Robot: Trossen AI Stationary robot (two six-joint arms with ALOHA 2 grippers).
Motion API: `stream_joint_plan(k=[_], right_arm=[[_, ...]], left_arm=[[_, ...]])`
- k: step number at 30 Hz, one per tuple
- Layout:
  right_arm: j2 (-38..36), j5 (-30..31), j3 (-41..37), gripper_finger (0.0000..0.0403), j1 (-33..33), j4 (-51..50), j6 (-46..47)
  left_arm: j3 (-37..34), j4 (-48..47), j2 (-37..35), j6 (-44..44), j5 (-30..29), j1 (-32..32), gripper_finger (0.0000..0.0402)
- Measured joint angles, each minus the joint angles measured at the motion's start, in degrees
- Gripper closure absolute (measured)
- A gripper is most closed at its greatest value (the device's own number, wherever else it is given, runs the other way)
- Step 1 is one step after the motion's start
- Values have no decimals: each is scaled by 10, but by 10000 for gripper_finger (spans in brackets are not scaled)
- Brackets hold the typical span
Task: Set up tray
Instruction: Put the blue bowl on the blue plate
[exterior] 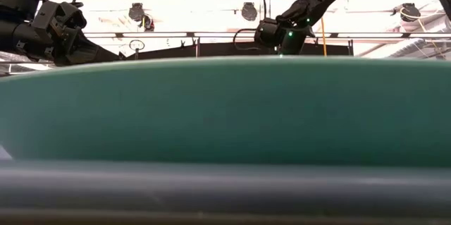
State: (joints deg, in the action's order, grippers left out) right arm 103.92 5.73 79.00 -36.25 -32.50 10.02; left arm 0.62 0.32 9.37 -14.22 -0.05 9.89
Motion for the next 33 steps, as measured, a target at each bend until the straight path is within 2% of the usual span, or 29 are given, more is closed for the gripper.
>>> stream_joint_plan(k=[8,13,26,29,33], right_arm=[[11,-20,0,219,3,21,11],[11,-31,-1,234,4,26,30],[11,-31,-57,262,4,86,29],[11,-30,-64,297,4,104,27],[11,-30,-64,386,4,122,6]], left_arm=[[0,0,0,0,0,0,376],[0,0,0,0,0,0,376],[0,0,0,3,0,0,376],[0,0,0,2,0,0,376],[0,0,0,3,0,0,376]])
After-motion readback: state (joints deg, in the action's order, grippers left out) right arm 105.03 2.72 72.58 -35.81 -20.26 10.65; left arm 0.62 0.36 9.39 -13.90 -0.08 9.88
